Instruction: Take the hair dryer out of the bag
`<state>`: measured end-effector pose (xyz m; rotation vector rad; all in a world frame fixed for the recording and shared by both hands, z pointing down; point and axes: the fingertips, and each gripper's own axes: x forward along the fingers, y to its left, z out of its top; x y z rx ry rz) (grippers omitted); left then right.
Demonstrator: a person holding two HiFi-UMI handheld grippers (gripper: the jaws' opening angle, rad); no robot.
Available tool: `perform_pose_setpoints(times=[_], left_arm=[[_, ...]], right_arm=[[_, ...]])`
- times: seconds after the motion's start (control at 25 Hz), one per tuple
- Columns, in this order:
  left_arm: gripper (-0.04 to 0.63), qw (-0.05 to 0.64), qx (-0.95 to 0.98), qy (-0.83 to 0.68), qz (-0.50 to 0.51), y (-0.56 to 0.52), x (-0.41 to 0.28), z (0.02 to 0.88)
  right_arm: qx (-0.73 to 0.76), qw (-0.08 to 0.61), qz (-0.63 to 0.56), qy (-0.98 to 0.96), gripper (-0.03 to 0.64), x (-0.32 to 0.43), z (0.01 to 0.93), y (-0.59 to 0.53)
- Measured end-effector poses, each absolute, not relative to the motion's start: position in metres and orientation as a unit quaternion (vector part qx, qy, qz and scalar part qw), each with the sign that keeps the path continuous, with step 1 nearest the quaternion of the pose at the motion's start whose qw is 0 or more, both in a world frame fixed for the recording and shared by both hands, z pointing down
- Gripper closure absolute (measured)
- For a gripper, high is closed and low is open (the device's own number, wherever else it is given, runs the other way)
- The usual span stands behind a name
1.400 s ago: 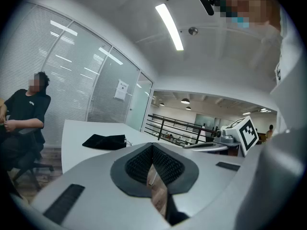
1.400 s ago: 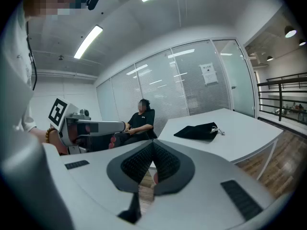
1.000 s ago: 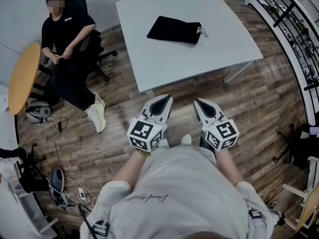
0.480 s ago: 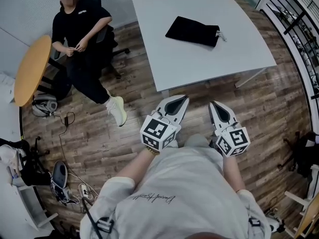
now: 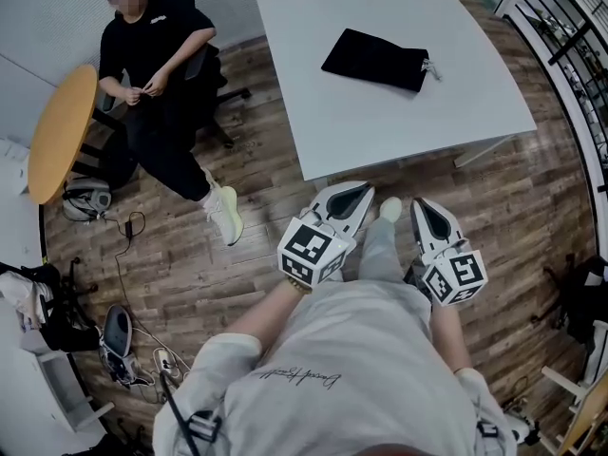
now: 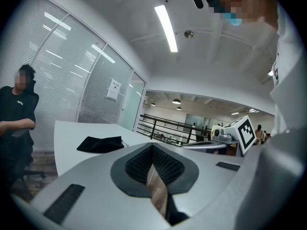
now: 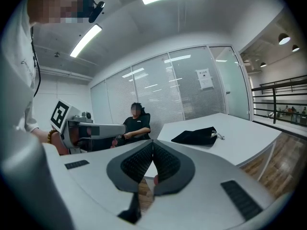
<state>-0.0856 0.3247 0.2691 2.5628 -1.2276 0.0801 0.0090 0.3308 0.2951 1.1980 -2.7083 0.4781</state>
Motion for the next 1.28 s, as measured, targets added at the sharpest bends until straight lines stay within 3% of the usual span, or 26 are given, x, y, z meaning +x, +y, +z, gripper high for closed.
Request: perform_pose_setpoints(times=[0.72,1.28], left_arm=[[0.584,0.158,0.866,-0.473,0.030,0.126,-0.064,0.286],[0.584,0.172,0.845,-0.505,0.028,0.021,-0.032,0.290]], right_arm=[[0.350,0.081,0.153,-0.921,0.592,0.038,0.310,0.120],[0.312,0.101,0.159,-0.931,0.592,0.072,0.318,0.015]])
